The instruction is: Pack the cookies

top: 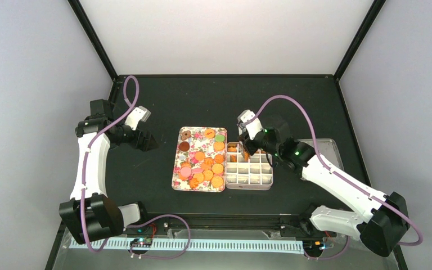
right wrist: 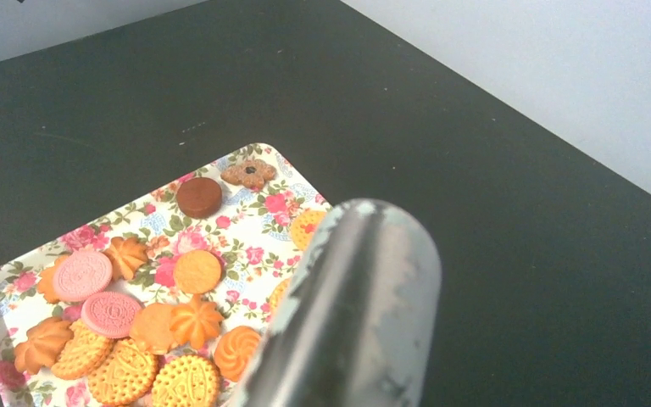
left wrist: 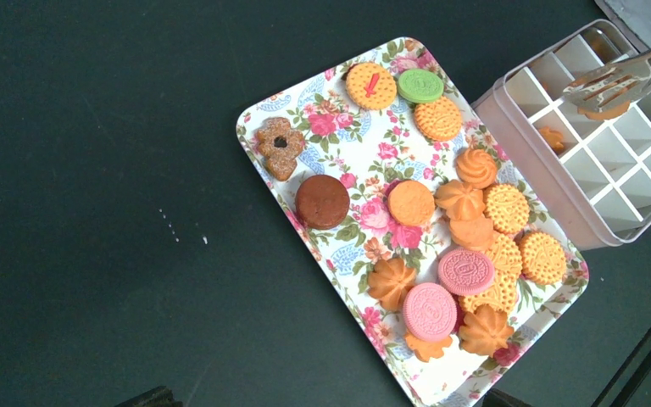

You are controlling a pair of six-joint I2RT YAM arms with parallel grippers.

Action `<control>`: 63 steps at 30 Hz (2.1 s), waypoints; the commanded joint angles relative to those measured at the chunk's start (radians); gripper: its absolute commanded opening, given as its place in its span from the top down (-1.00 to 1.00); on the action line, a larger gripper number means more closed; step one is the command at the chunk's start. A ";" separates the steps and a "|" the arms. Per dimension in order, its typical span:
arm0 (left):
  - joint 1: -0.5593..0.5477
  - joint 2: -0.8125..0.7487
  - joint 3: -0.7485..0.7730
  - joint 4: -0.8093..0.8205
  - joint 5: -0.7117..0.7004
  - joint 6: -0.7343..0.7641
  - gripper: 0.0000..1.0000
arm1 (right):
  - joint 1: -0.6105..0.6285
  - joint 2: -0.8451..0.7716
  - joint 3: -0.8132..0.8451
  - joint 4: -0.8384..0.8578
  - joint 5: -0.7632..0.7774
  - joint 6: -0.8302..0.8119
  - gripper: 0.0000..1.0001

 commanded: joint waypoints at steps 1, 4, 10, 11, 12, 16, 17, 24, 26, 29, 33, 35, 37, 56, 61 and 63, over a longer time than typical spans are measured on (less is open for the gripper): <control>0.006 -0.008 0.034 -0.024 0.027 0.025 -0.91 | -0.005 0.003 -0.001 0.030 -0.018 -0.015 0.79; 0.006 -0.008 0.037 -0.024 0.027 0.023 -0.91 | -0.005 0.016 0.000 0.044 -0.027 -0.016 0.72; 0.006 -0.013 0.039 -0.019 0.026 0.020 -0.92 | -0.005 0.035 0.020 0.038 -0.058 -0.024 0.66; 0.007 -0.013 0.039 -0.019 0.028 0.020 -0.92 | -0.006 0.035 0.021 0.035 -0.060 -0.027 0.65; 0.006 -0.013 0.039 -0.018 0.030 0.020 -0.92 | -0.005 0.032 0.022 0.031 -0.061 -0.030 0.62; 0.007 -0.005 0.037 -0.014 0.041 0.014 -0.92 | -0.005 0.016 0.028 0.013 -0.047 -0.043 0.40; 0.006 -0.005 0.037 -0.014 0.043 0.013 -0.92 | -0.006 0.009 0.031 0.010 -0.042 -0.046 0.38; 0.007 -0.010 0.039 -0.014 0.043 0.015 -0.92 | -0.005 -0.020 0.090 -0.016 -0.040 -0.060 0.37; 0.007 -0.011 0.039 -0.015 0.040 0.015 -0.92 | -0.005 -0.027 0.110 -0.011 -0.053 -0.061 0.40; 0.006 -0.010 0.037 -0.015 0.036 0.015 -0.92 | -0.003 -0.014 0.146 0.011 -0.102 -0.053 0.42; 0.006 -0.008 0.039 -0.017 0.024 0.009 -0.92 | 0.023 0.053 0.191 0.064 -0.160 -0.022 0.42; 0.007 -0.006 0.042 -0.018 0.011 -0.002 -0.92 | 0.059 0.106 0.213 0.094 -0.160 -0.016 0.42; 0.007 -0.003 0.046 -0.018 -0.006 -0.015 -0.92 | 0.101 0.170 0.240 0.119 -0.154 -0.013 0.42; 0.011 -0.041 0.034 -0.022 -0.022 -0.001 -0.96 | 0.204 0.623 0.431 0.267 -0.119 -0.004 0.34; 0.012 -0.039 0.033 -0.024 -0.020 0.002 -0.96 | 0.204 0.646 0.411 0.252 -0.104 -0.009 0.31; 0.013 -0.039 0.034 -0.025 -0.020 0.004 -0.96 | 0.202 0.658 0.405 0.252 -0.094 -0.009 0.31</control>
